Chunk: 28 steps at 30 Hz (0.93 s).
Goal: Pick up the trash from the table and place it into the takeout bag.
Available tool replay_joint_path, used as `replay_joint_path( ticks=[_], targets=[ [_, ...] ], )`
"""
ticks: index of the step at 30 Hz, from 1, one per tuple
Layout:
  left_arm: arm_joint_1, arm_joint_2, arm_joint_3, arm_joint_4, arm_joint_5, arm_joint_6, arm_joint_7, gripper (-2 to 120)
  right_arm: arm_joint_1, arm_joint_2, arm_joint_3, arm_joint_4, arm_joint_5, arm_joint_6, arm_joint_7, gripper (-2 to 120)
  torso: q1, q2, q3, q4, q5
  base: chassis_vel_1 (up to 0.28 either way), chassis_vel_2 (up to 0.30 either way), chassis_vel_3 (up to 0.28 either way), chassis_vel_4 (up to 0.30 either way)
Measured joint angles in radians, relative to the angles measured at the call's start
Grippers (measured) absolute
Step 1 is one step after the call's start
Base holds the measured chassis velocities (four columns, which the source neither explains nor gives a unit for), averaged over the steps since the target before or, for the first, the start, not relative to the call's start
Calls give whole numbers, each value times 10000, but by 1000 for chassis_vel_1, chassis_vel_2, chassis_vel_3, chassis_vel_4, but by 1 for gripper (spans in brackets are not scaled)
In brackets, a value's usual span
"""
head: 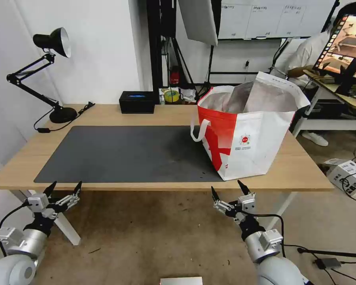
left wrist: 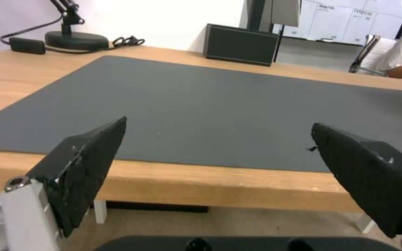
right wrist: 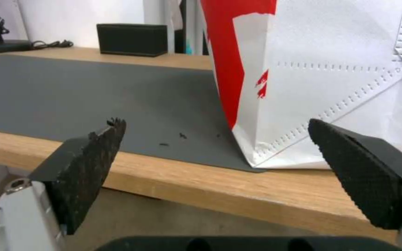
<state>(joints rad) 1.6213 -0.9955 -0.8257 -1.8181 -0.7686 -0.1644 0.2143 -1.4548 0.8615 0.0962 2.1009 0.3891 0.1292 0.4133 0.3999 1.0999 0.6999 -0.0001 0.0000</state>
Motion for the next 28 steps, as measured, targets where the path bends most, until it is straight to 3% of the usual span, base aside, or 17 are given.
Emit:
replay_joint_path(
  ticks=[28],
  targets=[
    [167, -240, -64, -75, 82, -129, 100, 100, 1, 0, 0, 0, 0, 0, 0, 100, 1, 0, 0, 0, -1, 0, 0, 0, 0]
  ],
)
